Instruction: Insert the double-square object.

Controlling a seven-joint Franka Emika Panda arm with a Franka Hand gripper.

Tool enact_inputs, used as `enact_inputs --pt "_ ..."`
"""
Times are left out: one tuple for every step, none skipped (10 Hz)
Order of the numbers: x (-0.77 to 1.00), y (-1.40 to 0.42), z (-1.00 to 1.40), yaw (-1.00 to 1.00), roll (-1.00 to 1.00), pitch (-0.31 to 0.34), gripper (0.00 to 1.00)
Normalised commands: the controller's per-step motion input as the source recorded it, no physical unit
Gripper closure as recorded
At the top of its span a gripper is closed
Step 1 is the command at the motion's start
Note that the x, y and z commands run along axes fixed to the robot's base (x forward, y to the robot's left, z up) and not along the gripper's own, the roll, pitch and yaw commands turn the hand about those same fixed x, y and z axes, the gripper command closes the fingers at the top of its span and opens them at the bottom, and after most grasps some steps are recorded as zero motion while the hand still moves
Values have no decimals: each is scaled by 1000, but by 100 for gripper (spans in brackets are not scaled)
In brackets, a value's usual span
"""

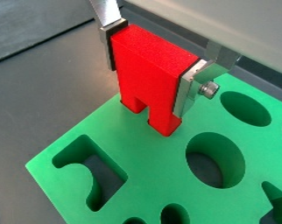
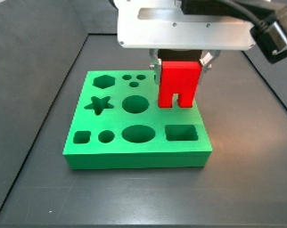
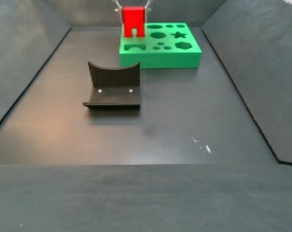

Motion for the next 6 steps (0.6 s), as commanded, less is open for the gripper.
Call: enact_inputs --pt "43 -34 -394 0 193 0 100" --pt "0 -163 -460 0 227 -46 100" --pt "0 -180 -443 0 204 -81 100" --pt "0 -217 -380 0 193 -97 100" --pt "9 -214 -286 0 121 -121 100" --pt "0 -260 -151 0 144 -80 100"
